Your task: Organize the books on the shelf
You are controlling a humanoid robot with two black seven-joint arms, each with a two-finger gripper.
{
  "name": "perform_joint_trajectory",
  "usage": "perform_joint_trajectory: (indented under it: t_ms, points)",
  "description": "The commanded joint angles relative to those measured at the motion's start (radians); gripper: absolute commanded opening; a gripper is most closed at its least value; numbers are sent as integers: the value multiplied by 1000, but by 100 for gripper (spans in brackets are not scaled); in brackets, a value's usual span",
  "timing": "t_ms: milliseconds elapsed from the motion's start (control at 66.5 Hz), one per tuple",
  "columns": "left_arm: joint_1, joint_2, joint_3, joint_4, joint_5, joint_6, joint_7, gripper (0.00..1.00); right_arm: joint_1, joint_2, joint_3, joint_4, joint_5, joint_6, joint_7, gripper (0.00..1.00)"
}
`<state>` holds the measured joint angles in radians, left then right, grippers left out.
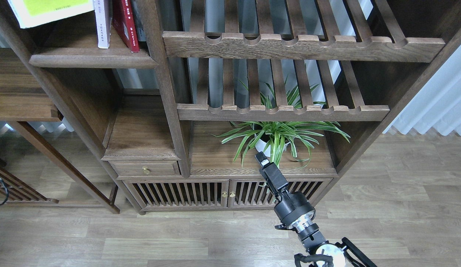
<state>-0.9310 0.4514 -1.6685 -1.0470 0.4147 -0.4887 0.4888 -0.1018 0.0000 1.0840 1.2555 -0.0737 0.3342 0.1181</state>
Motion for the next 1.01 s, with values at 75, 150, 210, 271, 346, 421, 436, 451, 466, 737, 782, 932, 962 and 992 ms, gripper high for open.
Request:
perform_joint_trajectory:
  t_ms: [75,150,210,271,346,421,436,451,466,737,782,932,962,992]
  points:
    - [-124,35,69,94,6,0,0,4,-1,0,7,2,0,0,0,100]
    - [-169,32,85,136,7,0,0,4,-1,0,7,2,0,0,0,100]
    - [-198,27,107,170,12,0,0,4,1,0,7,4,0,2,0,100]
    - [-218,26,128,188,36,0,0,4,1,0,7,4,2,2,0,100]
    - [-236,20,142,211,61,0,0,4,-1,0,7,5,2,2,2,100]
    - [-242,12,151,242,75,0,0,4,1,0,7,7,2,8,2,100]
    - [-242,12,153,243,78,0,0,4,1,0,7,7,2,9,2,100]
    - [-242,10,154,249,81,0,0,4,-1,0,7,7,2,11,2,100]
    - [-242,10,159,251,81,0,0,4,-1,0,7,7,2,11,0,100]
    - [-241,-33,151,292,73,0,0,5,-1,0,7,7,2,12,0,100]
    - [-242,-40,153,297,70,0,0,5,-1,0,7,7,2,12,0,100]
    - [-241,-76,153,314,38,0,0,5,-1,0,7,7,2,12,2,100]
    - [-241,-79,154,317,29,0,0,5,-1,0,7,7,2,12,2,100]
    - [-242,-82,158,320,16,0,0,5,-1,0,8,7,2,14,2,100]
